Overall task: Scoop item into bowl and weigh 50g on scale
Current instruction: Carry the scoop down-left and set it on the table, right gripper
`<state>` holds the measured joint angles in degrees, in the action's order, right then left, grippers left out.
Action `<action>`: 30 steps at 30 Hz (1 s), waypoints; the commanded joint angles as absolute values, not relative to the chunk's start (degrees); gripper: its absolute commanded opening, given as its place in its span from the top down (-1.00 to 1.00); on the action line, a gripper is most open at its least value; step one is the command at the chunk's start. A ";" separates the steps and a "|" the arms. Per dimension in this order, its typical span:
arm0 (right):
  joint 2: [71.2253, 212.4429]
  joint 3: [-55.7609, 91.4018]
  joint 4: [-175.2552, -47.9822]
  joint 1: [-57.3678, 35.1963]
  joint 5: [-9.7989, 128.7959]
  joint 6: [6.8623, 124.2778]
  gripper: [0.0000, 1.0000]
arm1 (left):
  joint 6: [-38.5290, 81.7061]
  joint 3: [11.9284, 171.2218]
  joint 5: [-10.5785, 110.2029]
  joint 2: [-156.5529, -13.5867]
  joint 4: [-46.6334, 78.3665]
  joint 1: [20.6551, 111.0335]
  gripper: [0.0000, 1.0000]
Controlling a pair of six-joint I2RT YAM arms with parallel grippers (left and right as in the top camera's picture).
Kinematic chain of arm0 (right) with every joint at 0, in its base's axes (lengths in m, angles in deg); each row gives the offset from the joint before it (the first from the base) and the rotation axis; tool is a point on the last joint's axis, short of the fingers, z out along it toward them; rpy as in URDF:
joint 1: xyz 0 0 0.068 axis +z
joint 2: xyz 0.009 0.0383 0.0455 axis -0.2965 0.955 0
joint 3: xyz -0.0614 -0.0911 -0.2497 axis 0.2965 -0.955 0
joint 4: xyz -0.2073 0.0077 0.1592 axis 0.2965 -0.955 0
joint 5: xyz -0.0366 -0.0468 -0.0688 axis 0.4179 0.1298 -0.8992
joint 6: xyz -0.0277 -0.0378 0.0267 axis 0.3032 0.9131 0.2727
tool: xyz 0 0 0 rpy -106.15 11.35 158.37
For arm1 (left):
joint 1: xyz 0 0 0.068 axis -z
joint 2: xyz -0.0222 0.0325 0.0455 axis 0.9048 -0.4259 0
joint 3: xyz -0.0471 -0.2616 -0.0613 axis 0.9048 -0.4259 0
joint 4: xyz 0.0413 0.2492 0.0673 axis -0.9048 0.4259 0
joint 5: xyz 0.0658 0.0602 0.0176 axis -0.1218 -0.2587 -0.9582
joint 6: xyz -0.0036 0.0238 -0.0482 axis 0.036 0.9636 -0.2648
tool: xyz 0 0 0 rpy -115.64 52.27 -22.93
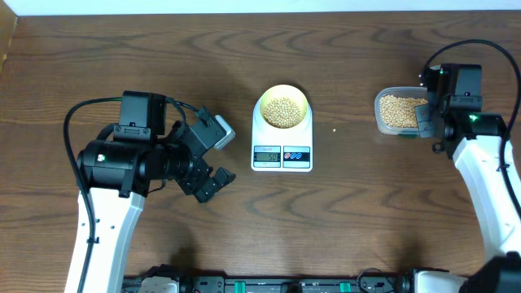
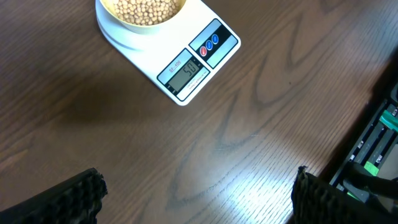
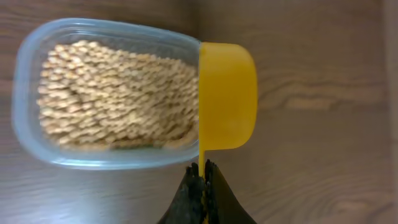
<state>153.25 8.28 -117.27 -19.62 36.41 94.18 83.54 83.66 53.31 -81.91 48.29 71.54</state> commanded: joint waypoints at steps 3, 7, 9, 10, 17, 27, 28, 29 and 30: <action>140.84 9.13 -125.12 -20.06 77.69 81.85 0.98 | 83.48 83.75 52.96 -82.00 48.40 71.23 -0.96; 139.55 8.80 -141.29 -20.04 82.85 81.92 0.98 | 83.48 83.75 52.96 -82.00 48.40 71.23 -0.96; 139.68 7.45 -147.26 -20.06 81.56 83.86 0.98 | 83.48 83.75 52.98 -82.00 48.40 71.23 -0.96; 139.68 5.70 -149.33 -20.06 81.61 85.13 0.98 | 83.48 83.75 52.98 -82.00 48.40 71.23 -0.96; 139.68 -15.28 -133.90 -22.48 94.46 85.31 0.98 | 83.48 83.75 52.96 -82.00 48.40 71.23 -0.96; 139.68 -36.46 -112.07 -32.78 112.34 82.71 0.98 | 83.48 83.75 52.98 -82.00 48.40 71.23 -0.96; 139.68 -36.68 -112.09 -33.35 111.88 82.68 0.97 | 83.48 83.75 52.98 -82.00 48.40 71.23 -0.96; 139.68 -36.85 -112.26 -34.07 111.38 82.68 0.94 | 83.48 83.75 52.98 -82.00 48.40 71.23 -0.96; 139.68 -36.90 -112.26 -34.24 111.38 82.66 0.85 | 83.48 83.75 52.98 -82.00 48.40 71.23 -0.96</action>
